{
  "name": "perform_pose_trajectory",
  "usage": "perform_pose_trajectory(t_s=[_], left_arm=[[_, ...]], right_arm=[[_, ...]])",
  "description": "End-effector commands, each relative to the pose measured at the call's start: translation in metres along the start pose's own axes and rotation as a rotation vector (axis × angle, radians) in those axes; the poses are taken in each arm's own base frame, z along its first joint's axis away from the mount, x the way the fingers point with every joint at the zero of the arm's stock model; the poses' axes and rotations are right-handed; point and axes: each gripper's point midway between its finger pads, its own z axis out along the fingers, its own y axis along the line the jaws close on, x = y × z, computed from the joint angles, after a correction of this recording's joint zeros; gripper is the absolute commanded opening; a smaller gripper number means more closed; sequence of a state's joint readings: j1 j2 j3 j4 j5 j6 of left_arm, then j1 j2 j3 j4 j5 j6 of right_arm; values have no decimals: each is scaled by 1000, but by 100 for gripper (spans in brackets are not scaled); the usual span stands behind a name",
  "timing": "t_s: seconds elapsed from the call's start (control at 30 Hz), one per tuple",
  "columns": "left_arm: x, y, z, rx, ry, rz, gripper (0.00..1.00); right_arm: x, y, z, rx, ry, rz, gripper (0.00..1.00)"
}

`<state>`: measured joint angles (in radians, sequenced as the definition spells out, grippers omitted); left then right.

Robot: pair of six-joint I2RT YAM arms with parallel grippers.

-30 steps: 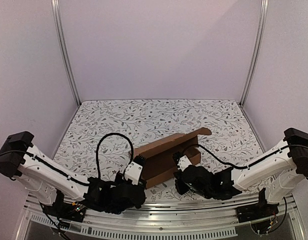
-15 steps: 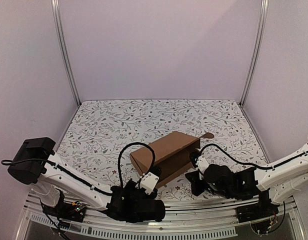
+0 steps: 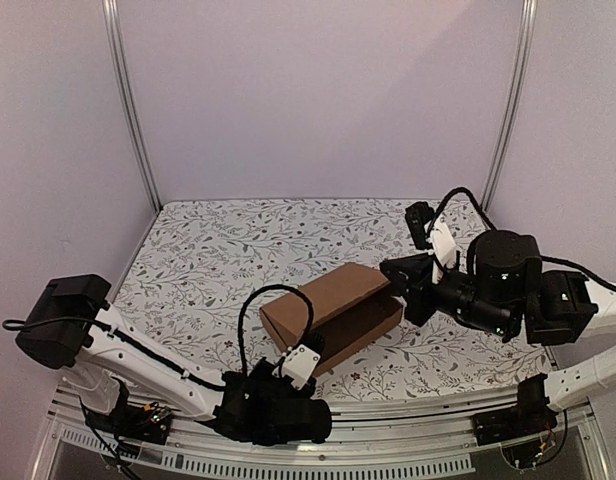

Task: Fold the paper box

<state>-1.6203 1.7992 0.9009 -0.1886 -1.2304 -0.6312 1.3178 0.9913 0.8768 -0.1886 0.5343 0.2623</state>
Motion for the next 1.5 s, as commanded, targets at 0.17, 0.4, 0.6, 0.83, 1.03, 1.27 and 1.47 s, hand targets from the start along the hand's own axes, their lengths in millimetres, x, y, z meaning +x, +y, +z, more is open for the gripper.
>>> perform_pose_trajectory(t_s=[0.17,0.4,0.6,0.83,1.03,1.27,1.47], left_arm=[[9,-12,-3,37,39,90,0],[7,-14,-7,29,34,115,0],[6,-20,-14,44,26,150,10],[4,-29,-27,91,20,190,34],[3,-32,-41,171,32,165,50],[0,-33,-60,346,44,108,64],[-2,-35,-72,467,58,74,73]], right_arm=[[3,25,66,-146,203,-141,0],[44,3,123,-138,355,-62,0],[84,-11,150,-116,456,0,0],[106,-18,158,-95,505,9,0],[126,-21,161,-81,530,30,0],[160,-28,164,-52,568,51,0],[196,-34,164,-33,609,66,0]])
